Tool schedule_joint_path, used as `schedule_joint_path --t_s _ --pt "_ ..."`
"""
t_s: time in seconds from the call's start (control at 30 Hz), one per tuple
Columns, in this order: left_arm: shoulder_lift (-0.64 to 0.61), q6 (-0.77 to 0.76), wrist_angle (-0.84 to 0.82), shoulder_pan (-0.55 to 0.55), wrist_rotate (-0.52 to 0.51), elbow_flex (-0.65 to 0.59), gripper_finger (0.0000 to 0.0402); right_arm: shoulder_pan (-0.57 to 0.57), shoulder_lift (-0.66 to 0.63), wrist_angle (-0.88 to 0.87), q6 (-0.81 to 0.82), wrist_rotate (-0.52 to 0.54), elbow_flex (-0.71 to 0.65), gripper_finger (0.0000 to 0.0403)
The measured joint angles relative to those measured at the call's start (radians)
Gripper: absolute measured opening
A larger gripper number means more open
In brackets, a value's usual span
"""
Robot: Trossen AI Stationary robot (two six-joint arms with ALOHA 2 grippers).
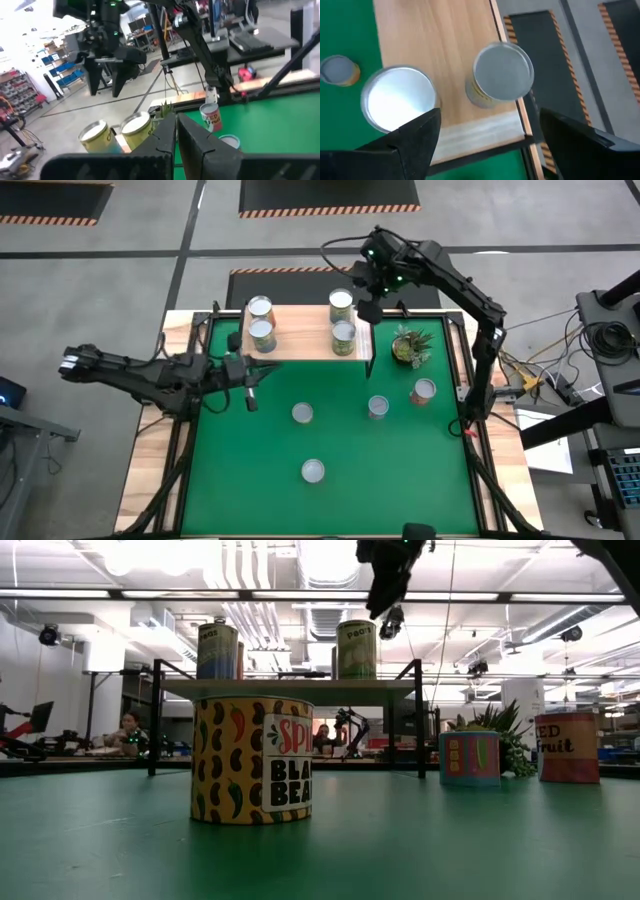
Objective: Pick and place cans onto a shelf
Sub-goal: Put the big light blue can on the shelf aligned with the other big green can
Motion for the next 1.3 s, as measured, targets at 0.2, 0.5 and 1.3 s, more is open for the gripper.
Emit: schedule_joint_path --t_s 0.2,0.5,1.3 --pt "0.151 0.07 -0.084 0.07 0.001 0.15 0.0 -0.014 -0.07 0.172 -0.095 -0.001 -0.202 0.024" --pt "0.384 0.089 -0.251 0.314 0.167 0.361 0.0 -0.157 -0.197 0.51 -0.205 0.0 -0.489 0.0076" --pt "0.738 0.12 -0.226 0.563 0.22 0.536 0.0 -0.322 -0.082 0.924 -0.133 -0.366 -0.717 0.0013"
